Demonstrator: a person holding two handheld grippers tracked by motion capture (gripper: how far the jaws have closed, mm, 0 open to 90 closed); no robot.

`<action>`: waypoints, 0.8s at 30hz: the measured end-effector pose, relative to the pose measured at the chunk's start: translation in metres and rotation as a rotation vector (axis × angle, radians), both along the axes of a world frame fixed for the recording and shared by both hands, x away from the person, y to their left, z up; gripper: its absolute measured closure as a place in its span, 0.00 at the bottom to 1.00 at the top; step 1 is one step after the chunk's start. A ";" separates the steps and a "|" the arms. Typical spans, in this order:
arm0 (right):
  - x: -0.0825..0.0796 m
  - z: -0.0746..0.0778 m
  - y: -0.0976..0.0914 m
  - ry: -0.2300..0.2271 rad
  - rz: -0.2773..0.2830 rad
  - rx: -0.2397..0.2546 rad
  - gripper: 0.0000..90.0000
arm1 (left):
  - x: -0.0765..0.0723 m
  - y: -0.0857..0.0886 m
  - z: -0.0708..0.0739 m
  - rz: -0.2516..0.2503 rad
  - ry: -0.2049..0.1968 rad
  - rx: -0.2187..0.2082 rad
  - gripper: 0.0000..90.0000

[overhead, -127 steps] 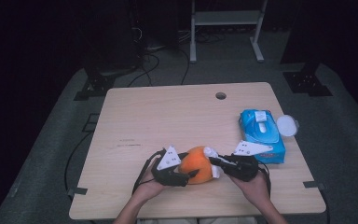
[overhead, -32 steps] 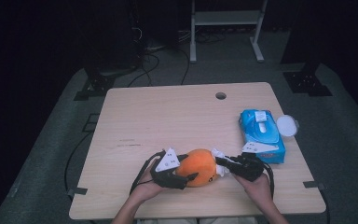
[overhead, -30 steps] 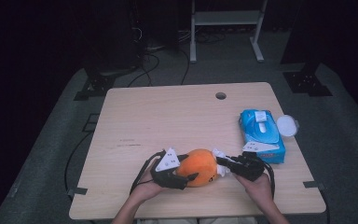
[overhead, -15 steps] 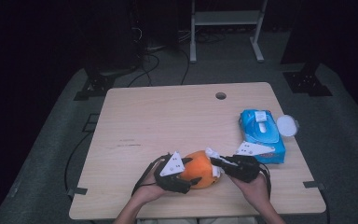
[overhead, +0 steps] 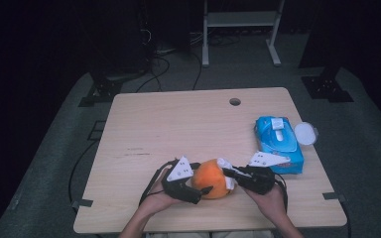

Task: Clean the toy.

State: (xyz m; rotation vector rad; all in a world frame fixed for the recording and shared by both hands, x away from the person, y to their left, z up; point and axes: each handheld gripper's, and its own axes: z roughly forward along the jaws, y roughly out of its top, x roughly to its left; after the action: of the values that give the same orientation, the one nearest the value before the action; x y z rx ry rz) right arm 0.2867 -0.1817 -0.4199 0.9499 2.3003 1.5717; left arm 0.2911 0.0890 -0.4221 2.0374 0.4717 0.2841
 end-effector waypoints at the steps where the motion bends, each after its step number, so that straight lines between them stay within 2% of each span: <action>1: 0.002 -0.001 -0.004 0.000 -0.016 0.002 0.92 | 0.002 0.001 -0.002 0.007 0.013 0.002 0.17; 2: 0.004 -0.001 -0.008 0.005 -0.031 0.006 0.92 | 0.003 0.002 -0.006 -0.002 0.028 0.022 0.18; 4: 0.005 0.000 -0.011 0.007 -0.041 0.028 0.92 | 0.002 0.001 -0.010 -0.009 0.019 0.021 0.27; 5: 0.003 0.002 -0.010 -0.011 -0.042 0.027 0.92 | 0.002 0.001 -0.010 -0.009 0.019 0.021 0.30; 6: -0.002 0.006 -0.003 -0.028 -0.021 0.028 0.92 | 0.001 -0.001 -0.009 -0.009 0.000 0.037 0.34; 8: -0.008 0.010 0.006 -0.037 0.027 0.046 0.92 | -0.001 -0.005 -0.007 -0.013 -0.019 0.036 0.36; 9: -0.012 0.014 0.015 -0.046 0.077 0.049 0.92 | -0.003 -0.007 -0.007 -0.016 -0.024 0.035 0.37; 10: -0.015 0.015 0.021 -0.055 0.105 0.041 0.92 | -0.005 -0.009 -0.007 -0.023 -0.040 0.047 0.38; 12: -0.021 0.017 0.035 -0.080 0.136 -0.010 0.92 | -0.008 -0.011 -0.006 -0.029 -0.068 0.084 0.39; 13: -0.022 0.016 0.037 -0.089 0.133 -0.027 0.92 | -0.009 -0.011 -0.006 -0.029 -0.073 0.089 0.39; 15: -0.017 0.015 0.031 -0.084 0.109 -0.018 0.92 | -0.009 -0.008 -0.007 -0.033 -0.070 0.076 0.40; 17: -0.013 0.014 0.021 -0.067 0.062 -0.009 0.92 | -0.008 -0.009 -0.007 -0.036 -0.070 0.075 0.40; 19: -0.011 0.015 0.016 -0.055 0.045 0.003 0.92 | -0.008 -0.012 -0.007 -0.041 -0.074 0.079 0.41; 20: -0.012 0.015 0.018 -0.058 0.048 0.003 0.92 | -0.009 -0.014 -0.008 -0.050 -0.081 0.087 0.41; 22: -0.017 0.016 0.031 -0.063 0.099 0.010 0.92 | -0.010 -0.018 -0.009 -0.067 -0.088 0.092 0.41; 24: -0.021 0.016 0.042 -0.088 0.124 -0.019 0.92 | -0.013 -0.020 -0.010 -0.072 -0.101 0.108 0.41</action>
State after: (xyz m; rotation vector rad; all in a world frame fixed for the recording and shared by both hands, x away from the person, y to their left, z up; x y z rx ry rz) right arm 0.2655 -0.1394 -0.4038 0.7304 2.3489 1.6014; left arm 0.2783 0.0694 -0.4324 2.1290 0.3261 0.3735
